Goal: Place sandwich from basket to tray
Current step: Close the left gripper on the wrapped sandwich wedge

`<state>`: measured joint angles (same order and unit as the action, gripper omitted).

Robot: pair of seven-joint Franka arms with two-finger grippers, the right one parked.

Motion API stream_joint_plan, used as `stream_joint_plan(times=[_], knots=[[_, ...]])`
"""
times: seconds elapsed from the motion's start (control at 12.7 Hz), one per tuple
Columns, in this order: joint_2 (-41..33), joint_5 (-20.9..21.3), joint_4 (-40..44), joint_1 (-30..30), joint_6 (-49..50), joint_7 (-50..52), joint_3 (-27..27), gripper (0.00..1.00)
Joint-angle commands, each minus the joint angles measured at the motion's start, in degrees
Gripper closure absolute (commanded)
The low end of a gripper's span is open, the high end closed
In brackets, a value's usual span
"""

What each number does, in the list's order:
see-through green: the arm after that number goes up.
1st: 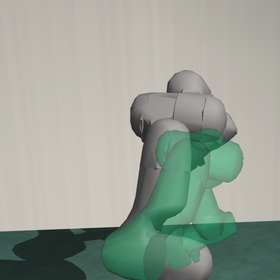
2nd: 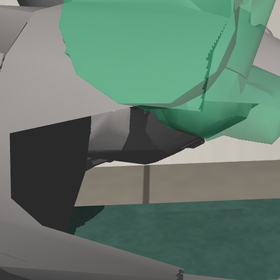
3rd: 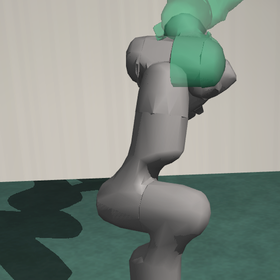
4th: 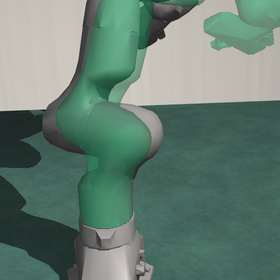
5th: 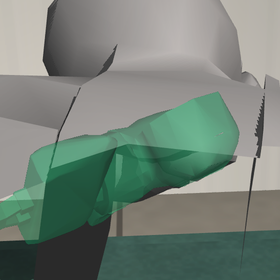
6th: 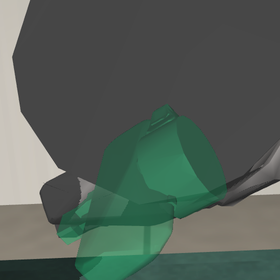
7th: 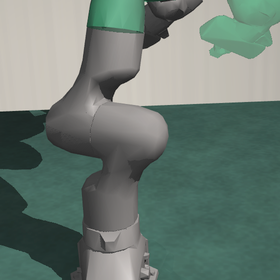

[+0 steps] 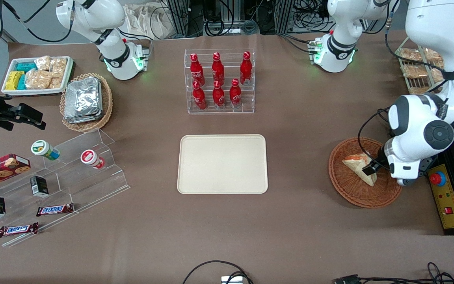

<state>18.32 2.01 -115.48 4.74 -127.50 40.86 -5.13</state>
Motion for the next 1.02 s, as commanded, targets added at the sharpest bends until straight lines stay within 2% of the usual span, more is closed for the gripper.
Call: stream_joint_plan(times=[0.0,0.16,0.24,0.47,0.55,0.63,0.71,0.79,0.87,0.94], knots=[[0.8,-0.2,-0.4,0.7,-2.8,1.4,-0.1,0.0],[2.2,-1.1,-0.4,0.9,-3.7,2.3,-0.1,0.0],[2.7,-2.9,-0.6,1.0,-4.0,2.4,-0.1,0.0],[3.1,-3.2,-1.6,1.6,-3.9,2.6,-0.1,0.01],[3.4,-3.2,-1.7,1.6,-3.9,2.6,-0.1,0.05],[3.7,-3.3,-1.7,1.6,-3.9,2.6,-0.1,0.13],[3.8,-3.3,-1.6,1.6,-3.8,2.6,-0.1,0.26],[3.8,-3.3,-1.6,1.6,-3.6,2.6,-0.1,0.42],[3.9,-3.3,-1.5,1.7,-3.4,2.6,-0.1,0.52],[3.9,-3.3,-1.5,1.7,-3.1,2.6,-0.1,0.7]])
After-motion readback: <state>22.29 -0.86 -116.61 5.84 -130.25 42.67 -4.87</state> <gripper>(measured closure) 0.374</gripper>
